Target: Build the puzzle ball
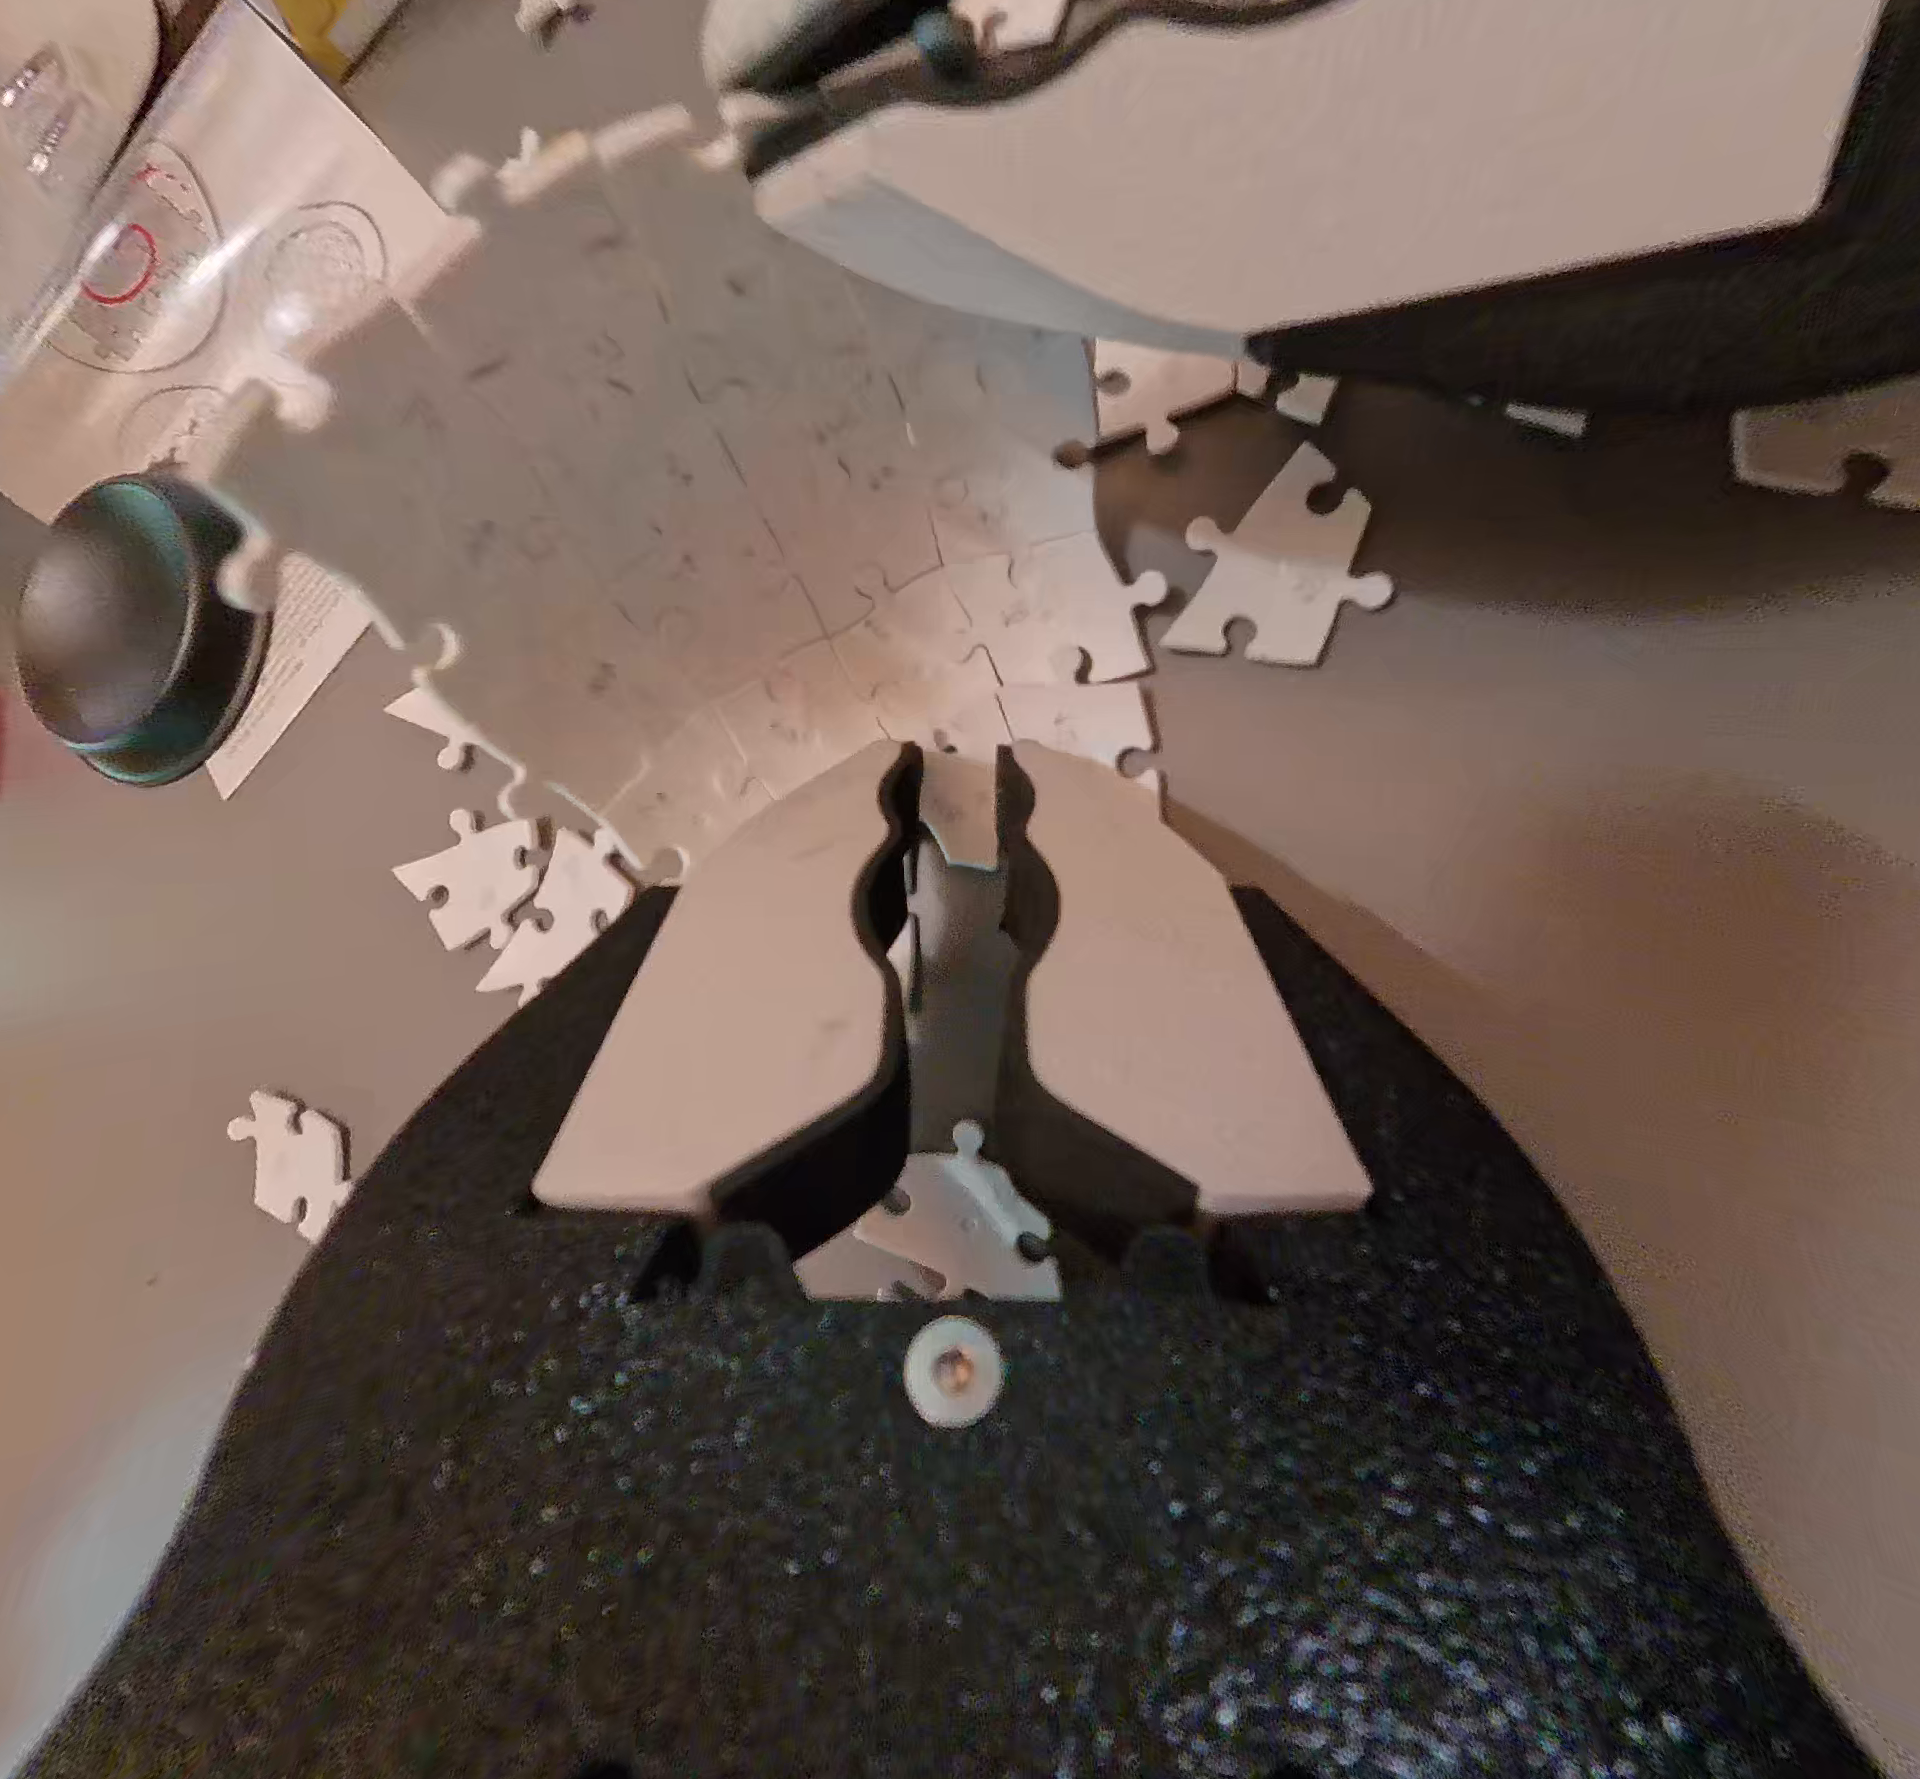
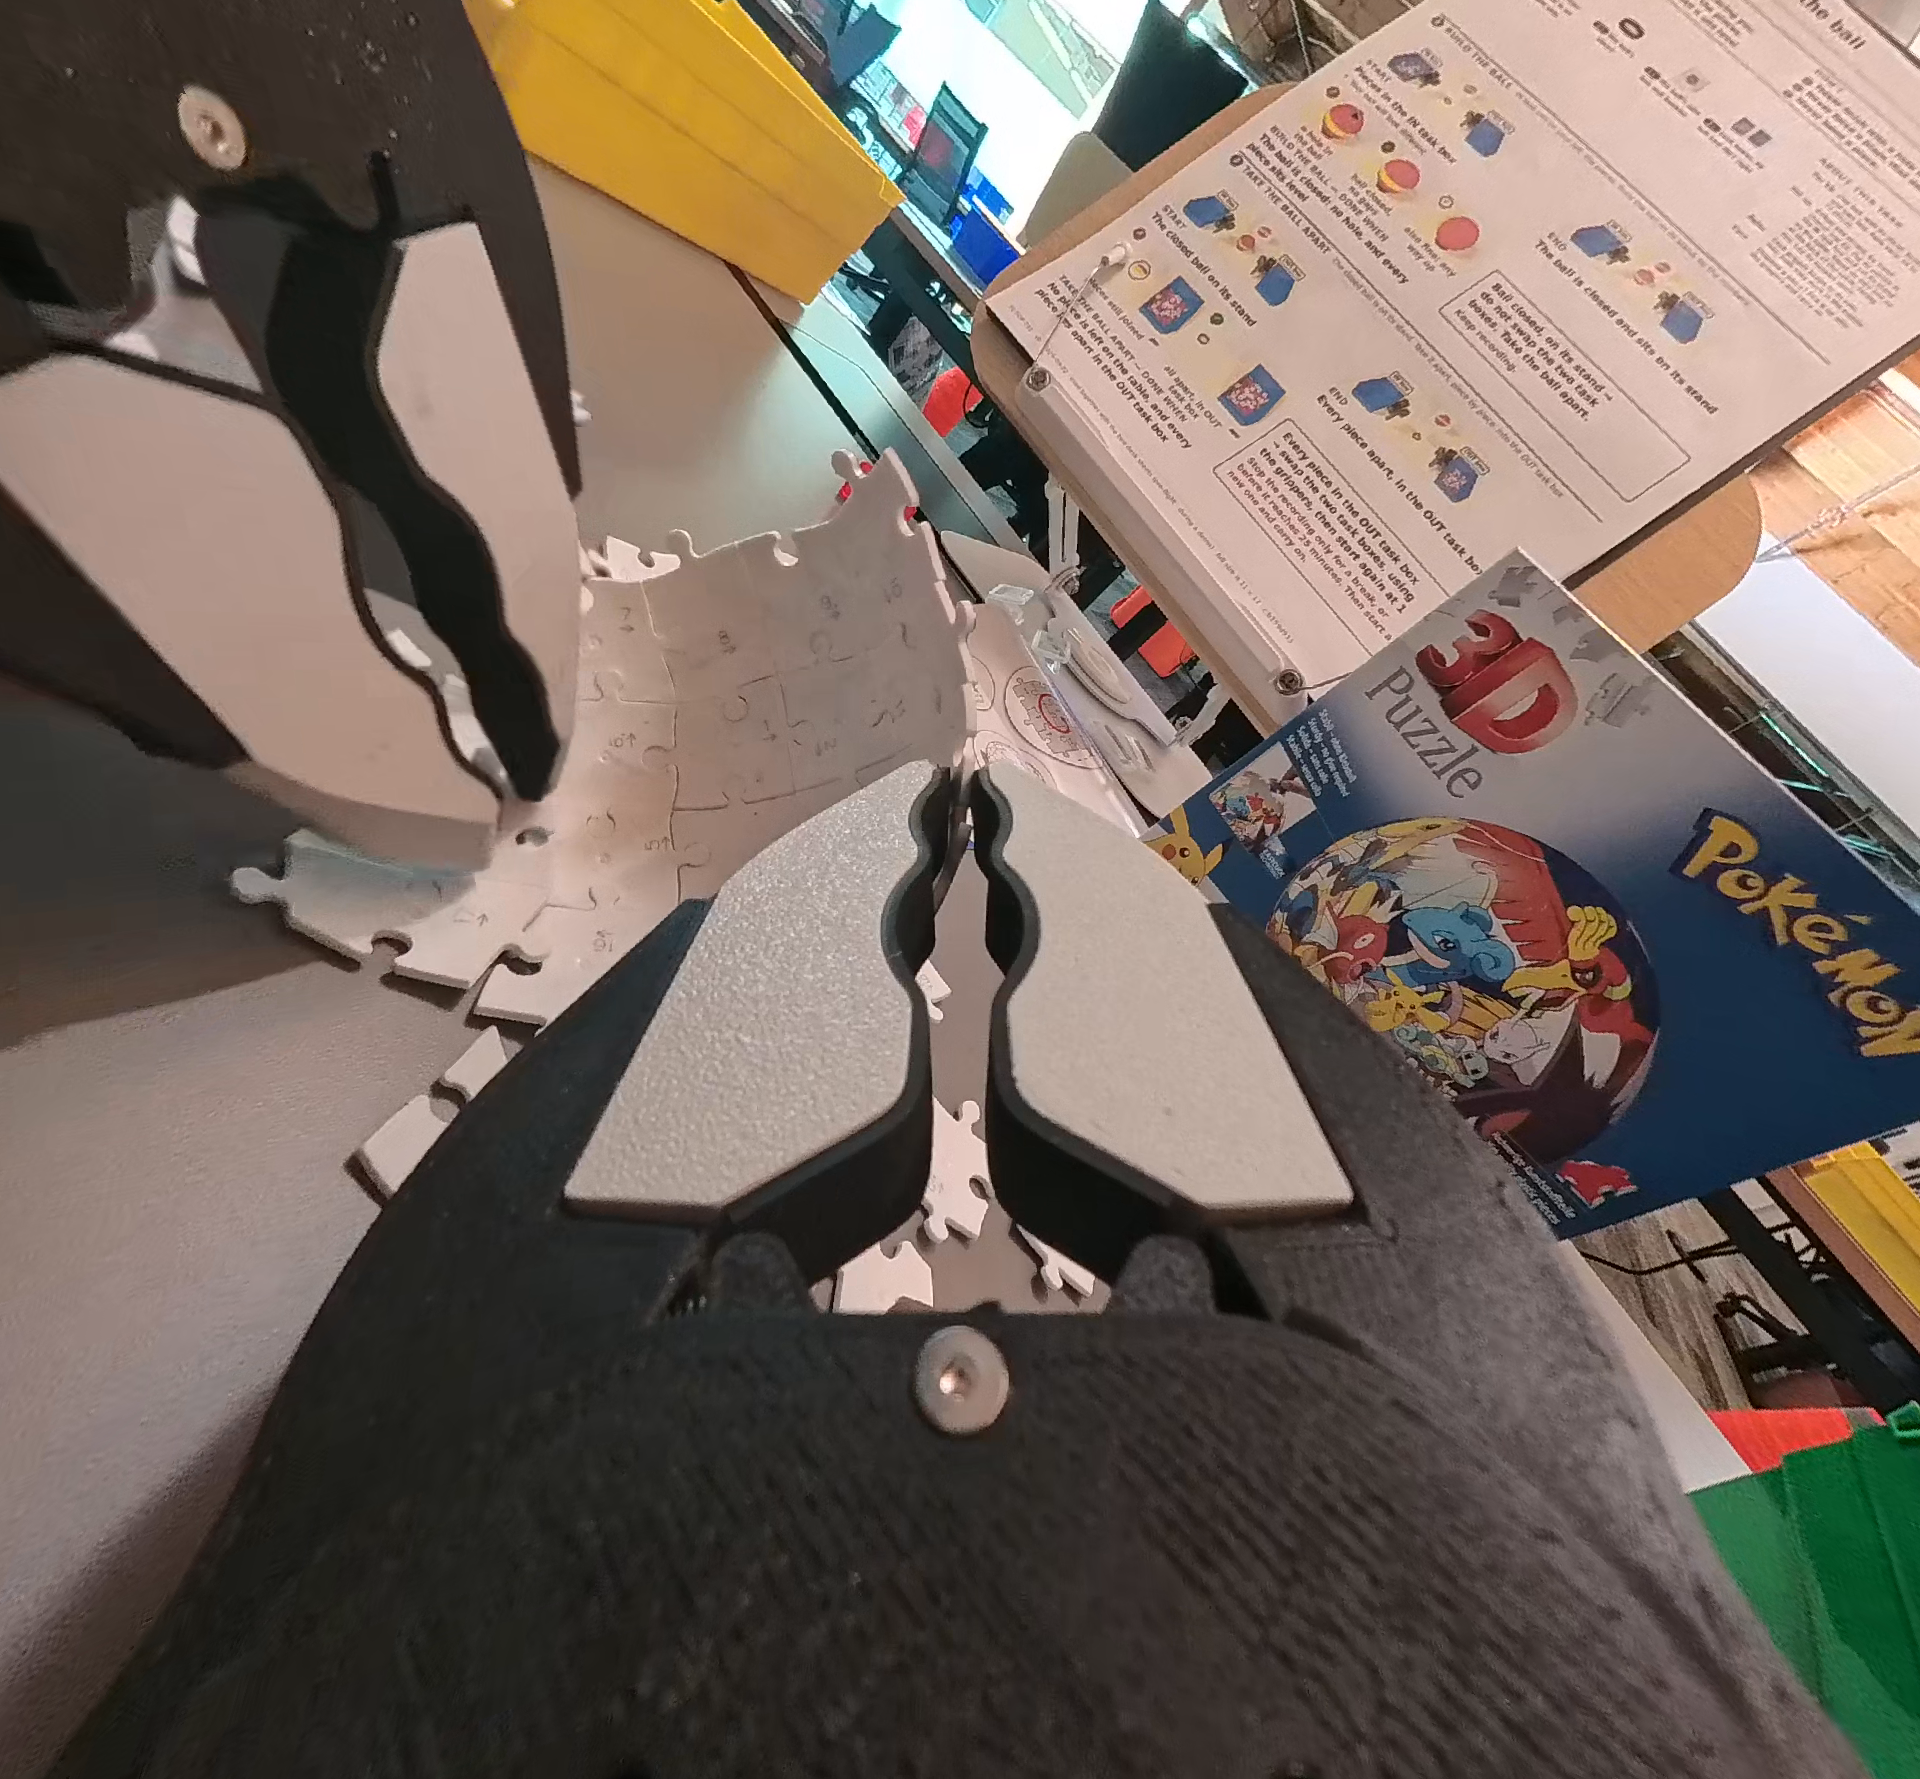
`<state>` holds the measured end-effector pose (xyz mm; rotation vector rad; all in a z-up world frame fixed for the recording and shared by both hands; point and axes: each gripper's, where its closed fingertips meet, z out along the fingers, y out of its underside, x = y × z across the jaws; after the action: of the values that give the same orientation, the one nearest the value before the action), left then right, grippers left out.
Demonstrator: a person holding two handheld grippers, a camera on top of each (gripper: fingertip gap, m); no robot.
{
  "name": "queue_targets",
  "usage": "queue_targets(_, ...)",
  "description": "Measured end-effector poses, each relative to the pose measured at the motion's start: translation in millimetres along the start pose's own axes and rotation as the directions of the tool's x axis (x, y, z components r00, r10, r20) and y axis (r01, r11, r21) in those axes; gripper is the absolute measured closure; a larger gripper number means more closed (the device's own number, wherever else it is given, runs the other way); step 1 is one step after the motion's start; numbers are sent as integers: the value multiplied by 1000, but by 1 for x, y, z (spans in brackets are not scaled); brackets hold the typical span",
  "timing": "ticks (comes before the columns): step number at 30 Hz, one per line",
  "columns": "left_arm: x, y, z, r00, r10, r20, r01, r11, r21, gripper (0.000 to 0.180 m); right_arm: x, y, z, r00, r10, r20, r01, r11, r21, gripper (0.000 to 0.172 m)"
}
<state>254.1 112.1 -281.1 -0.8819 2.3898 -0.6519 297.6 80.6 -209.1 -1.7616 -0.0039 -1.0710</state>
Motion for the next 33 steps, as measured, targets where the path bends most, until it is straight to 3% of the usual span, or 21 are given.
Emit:
queue_targets(8,3,5,0,995,-83,49,86,995,-51,169,0,0,0,1000,-3,-1,3,1000,-1,168)
queue_targets(13,9,2,2,999,-38,30,39,999,-18,178,0,0,0,1000,-3,-1,3,1000,2,168)
queue_targets(18,8,4,1,993,-117,29,118,992,-52,178,0,-1,0,1000,-10,-3,10,1000,3,168)
queue_targets(22,9,9,-1,964,-260,54,263,961,-82,180,-1,-2,-1,1000,-26,-6,26,1000,5,168)
queue_targets(26,9,8,-1,977,-204,65,208,976,-69,180,-1,-3,-1,999,-34,-7,34,999,9,168)
queue_targets(33,12,2,3,999,-20,-32,20,1000,5,180,-3,-9,-2,998,-57,-3,57,997,43,168)
